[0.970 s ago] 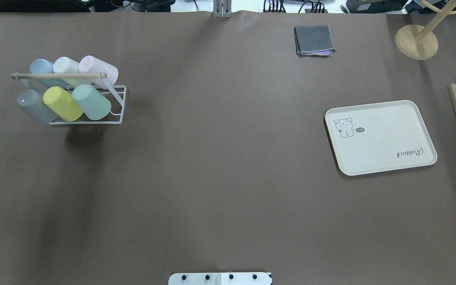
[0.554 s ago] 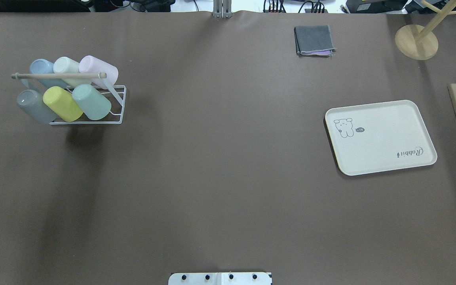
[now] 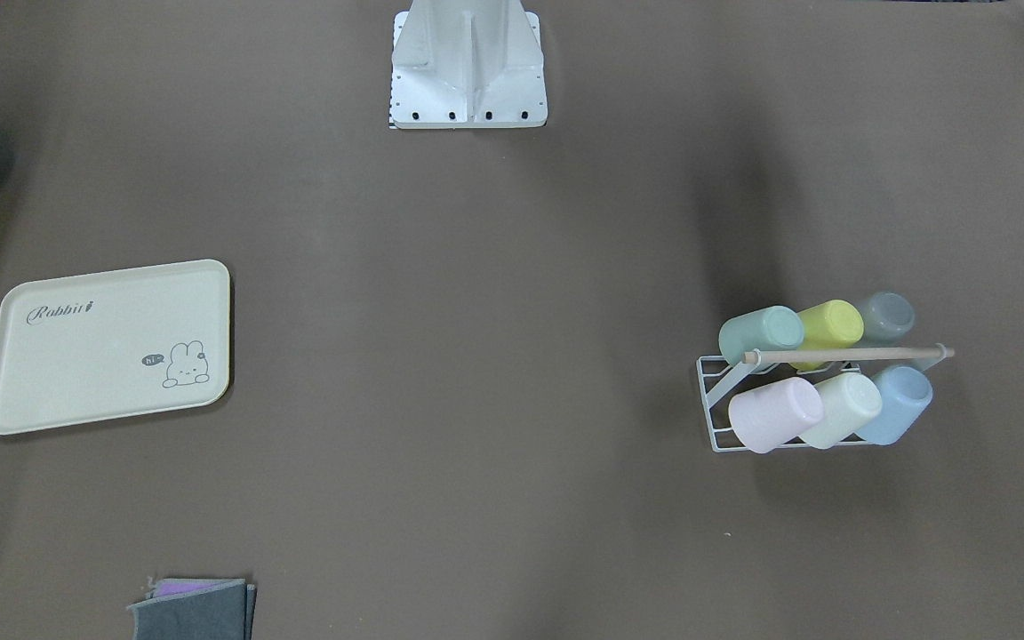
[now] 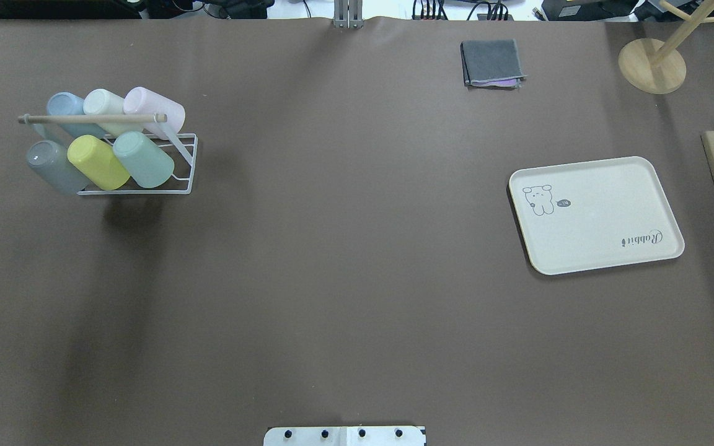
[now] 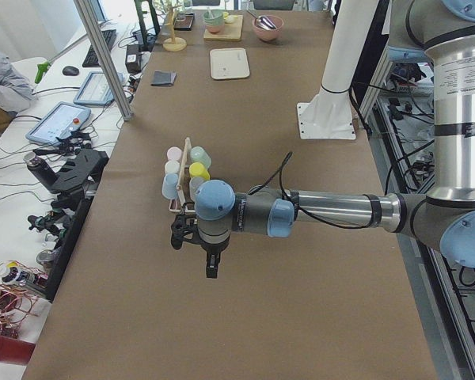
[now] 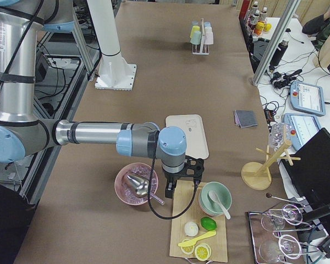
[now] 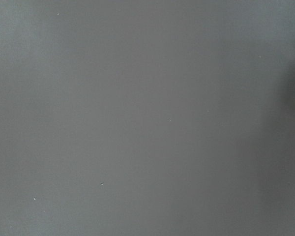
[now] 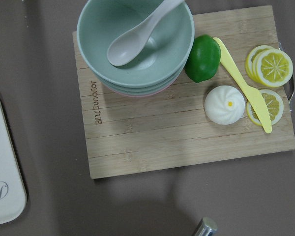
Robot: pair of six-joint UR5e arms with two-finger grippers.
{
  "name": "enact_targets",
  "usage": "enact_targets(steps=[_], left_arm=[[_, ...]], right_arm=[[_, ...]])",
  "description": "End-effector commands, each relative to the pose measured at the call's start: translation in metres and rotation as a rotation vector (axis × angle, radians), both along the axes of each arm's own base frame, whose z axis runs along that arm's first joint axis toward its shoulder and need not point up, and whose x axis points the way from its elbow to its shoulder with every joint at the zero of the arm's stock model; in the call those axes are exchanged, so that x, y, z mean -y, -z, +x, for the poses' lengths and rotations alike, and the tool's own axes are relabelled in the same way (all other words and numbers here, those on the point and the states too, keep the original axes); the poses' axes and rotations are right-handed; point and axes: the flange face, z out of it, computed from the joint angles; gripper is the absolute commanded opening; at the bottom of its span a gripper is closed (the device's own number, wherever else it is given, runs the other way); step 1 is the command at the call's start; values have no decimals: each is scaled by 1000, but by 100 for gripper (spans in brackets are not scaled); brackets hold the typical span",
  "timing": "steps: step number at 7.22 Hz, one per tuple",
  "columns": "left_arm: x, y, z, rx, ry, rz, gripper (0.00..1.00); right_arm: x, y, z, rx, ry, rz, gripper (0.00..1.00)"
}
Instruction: Pick up and place green cup on tray
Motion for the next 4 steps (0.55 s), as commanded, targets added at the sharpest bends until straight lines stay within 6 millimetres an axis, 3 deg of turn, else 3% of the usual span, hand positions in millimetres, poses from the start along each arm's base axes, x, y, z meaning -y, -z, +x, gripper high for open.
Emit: enact_targets(steps=[1,4], left_arm=[[0,0,0,-1,0,0,99],[-3,4,0,-4,0,6,99]], right_arm=[[2,-9,-1,4,5,-13,100],[3,-13,0,4,5,-21,100]])
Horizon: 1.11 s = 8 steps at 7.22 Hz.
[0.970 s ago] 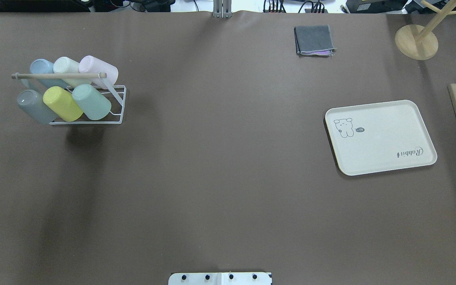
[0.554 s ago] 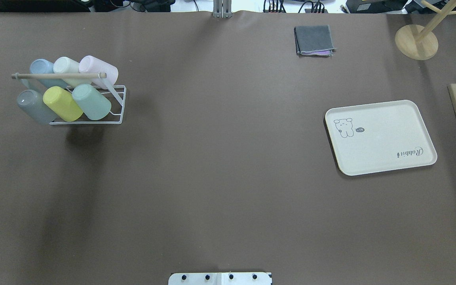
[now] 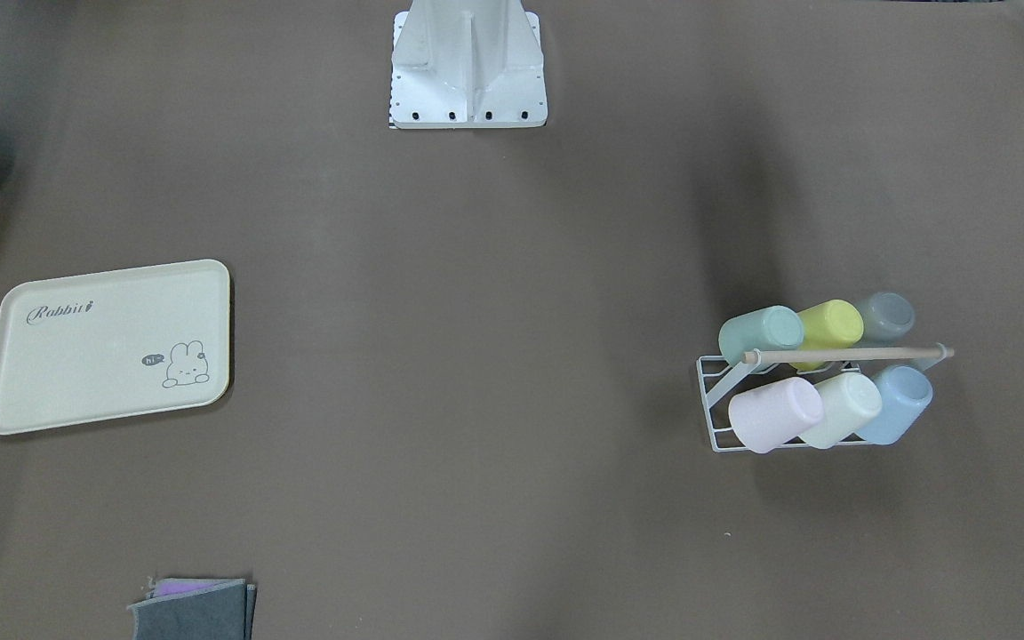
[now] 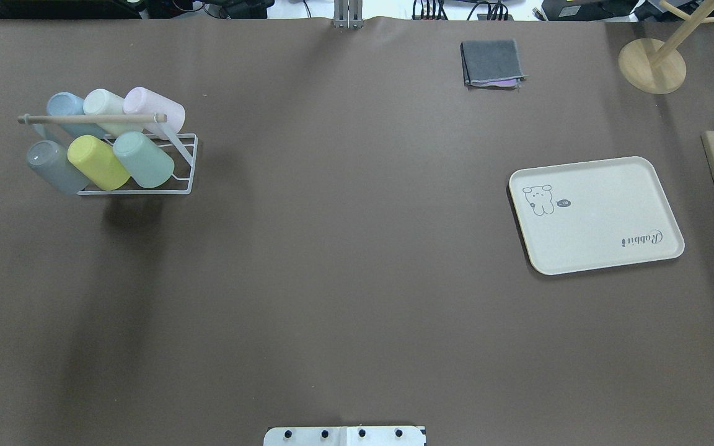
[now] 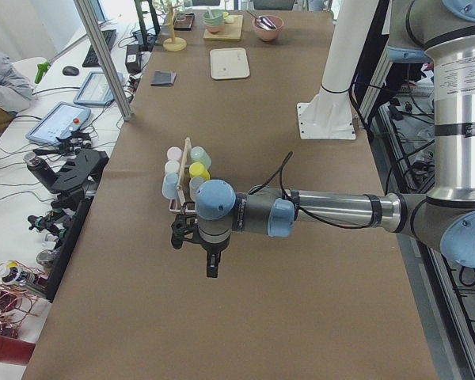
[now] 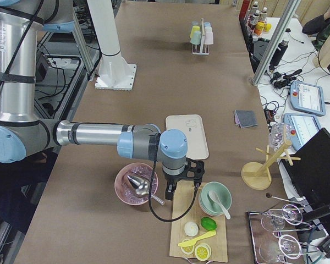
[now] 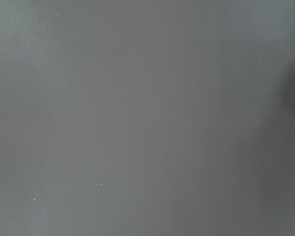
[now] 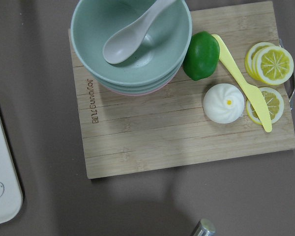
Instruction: Pick up and place green cup on tray
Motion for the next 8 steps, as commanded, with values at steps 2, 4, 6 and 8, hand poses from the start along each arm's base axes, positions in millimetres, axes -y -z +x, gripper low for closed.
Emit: enact_targets(steps=[2,4,6,8], left_arm=[[-3,11,0,-4,0,20,99],[-5,27,2,7,-12,69,98],[6,37,43,85,-104,105,98],[9,81,109,187,-232,218,98]], right_arm=[[2,3,0,0,0,6,100],[4,14,-2,29,-10,68,100],[11,55,-19,88,-17,111,100],[15,62,-53,152,14,75,100]])
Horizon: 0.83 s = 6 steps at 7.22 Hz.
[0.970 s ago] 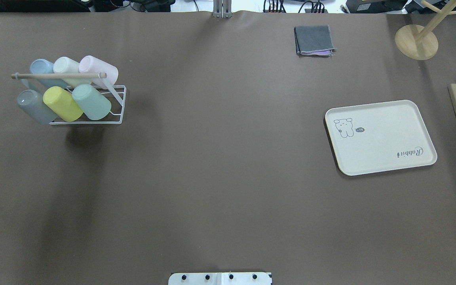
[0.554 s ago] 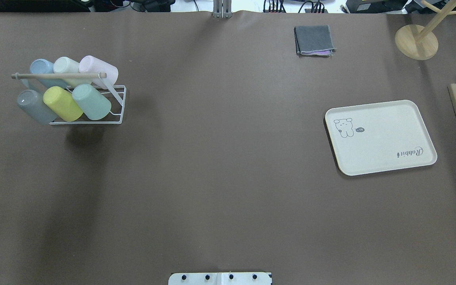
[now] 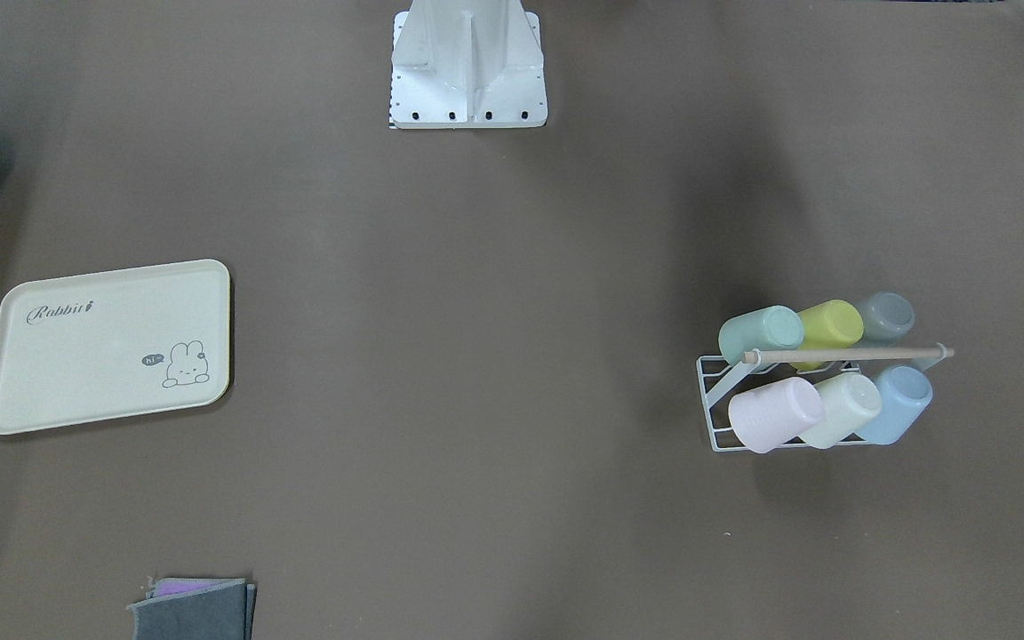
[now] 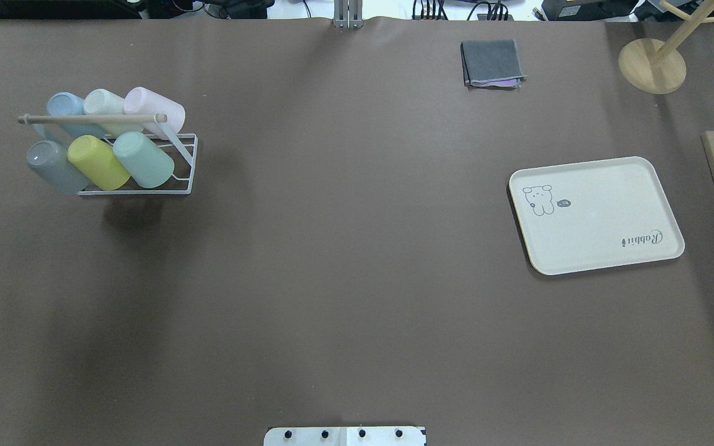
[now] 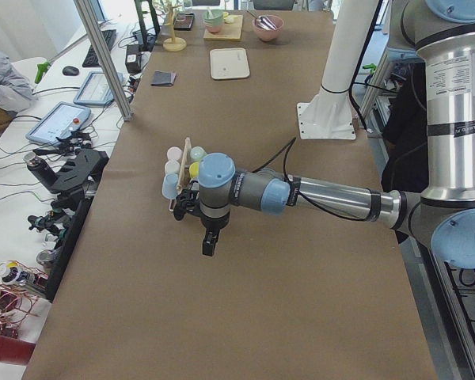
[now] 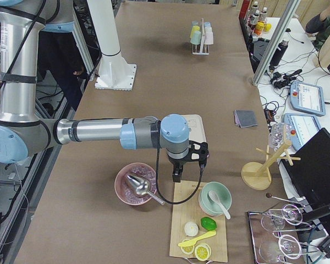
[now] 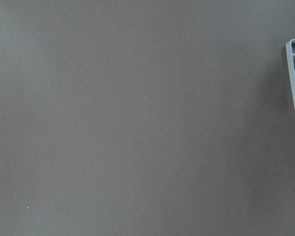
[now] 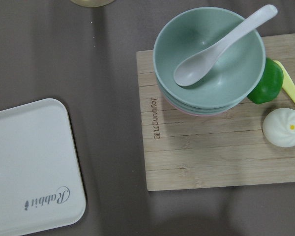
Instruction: Pick up and place green cup on tray
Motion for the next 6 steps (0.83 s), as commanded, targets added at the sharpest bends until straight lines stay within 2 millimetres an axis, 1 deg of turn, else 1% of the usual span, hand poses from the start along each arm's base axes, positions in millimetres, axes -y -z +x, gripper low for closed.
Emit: enact_targets(steps=[1,2,3,4,5,6], left_arm=[[-7,44,74,108,-148,95,98],[-11,72,94,190,-184,137,98],[-24,101,123,267,-248,180,98],[-29,123,135,325,-262,249,98],[-30,136,145,335,-287,252,98],[-32,155,173,361,-374,289,98]], right_arm=[[8,10,-46,53,75,11,100],[16,2,-75,49,133,92,100],[20,-18,-94,60,154,128,100],[21,-27,-117,58,150,110,100],[27,-31,-131,24,149,131,100],[42,-41,-152,22,175,127,100]])
